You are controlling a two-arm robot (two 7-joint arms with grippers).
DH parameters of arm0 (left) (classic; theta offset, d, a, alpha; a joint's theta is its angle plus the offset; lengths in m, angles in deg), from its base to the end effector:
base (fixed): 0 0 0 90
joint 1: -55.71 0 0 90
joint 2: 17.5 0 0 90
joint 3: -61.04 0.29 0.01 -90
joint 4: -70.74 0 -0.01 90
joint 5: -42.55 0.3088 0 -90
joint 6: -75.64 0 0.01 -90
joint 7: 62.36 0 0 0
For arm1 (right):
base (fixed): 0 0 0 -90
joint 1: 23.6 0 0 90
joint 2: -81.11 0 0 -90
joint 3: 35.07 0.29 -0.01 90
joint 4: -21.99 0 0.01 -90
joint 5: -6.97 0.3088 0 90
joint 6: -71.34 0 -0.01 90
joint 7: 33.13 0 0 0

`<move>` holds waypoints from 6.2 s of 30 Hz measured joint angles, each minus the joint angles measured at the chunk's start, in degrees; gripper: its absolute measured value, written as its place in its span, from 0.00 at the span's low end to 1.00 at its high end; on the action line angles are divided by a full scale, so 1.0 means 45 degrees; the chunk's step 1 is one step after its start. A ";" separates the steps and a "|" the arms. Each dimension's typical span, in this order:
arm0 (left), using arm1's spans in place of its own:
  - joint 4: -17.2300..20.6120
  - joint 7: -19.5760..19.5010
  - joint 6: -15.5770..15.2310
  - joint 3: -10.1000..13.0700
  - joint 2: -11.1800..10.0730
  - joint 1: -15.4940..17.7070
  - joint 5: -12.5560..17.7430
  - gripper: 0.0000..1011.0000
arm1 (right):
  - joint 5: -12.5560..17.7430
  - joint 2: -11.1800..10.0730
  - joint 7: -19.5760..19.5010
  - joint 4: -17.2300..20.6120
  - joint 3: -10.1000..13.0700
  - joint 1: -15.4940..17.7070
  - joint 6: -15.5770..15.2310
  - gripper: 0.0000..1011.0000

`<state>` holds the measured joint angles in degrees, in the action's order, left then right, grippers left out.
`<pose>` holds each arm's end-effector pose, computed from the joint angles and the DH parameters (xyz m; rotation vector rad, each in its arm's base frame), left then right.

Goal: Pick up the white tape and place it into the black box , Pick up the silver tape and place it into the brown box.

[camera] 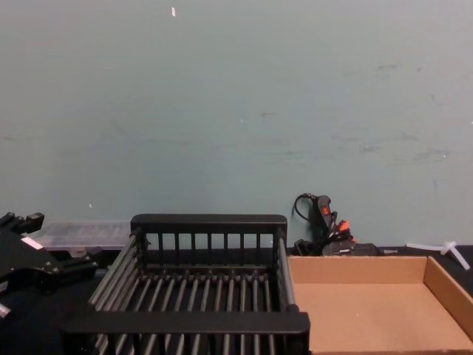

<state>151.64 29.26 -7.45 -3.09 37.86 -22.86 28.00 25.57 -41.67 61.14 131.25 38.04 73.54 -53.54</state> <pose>0.3581 0.0826 -0.3023 0.3044 -0.2849 1.2478 0.2708 -0.0300 -0.2542 -0.6119 0.2134 -1.0932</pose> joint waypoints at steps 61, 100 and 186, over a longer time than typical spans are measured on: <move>0.0001 0.0000 0.0000 0.0000 0.0000 0.0000 0.0000 0.99 | -0.0959 0.1066 0.0670 -0.0826 0.0012 -0.0464 -0.0205 0.60; 0.0000 0.0000 0.0000 0.0001 0.0000 0.0000 0.0000 0.99 | -0.0690 0.0974 0.1853 0.0196 0.1161 -0.0229 0.0219 0.13; 0.0000 0.0000 0.0000 0.0000 0.0000 0.0000 -0.0001 0.99 | -0.5416 0.3861 0.1140 -0.7643 -0.0302 -0.5446 0.6024 0.70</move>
<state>151.64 29.26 -7.45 -3.09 37.86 -22.86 28.00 1.20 -24.29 66.27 96.86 36.68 49.03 -26.43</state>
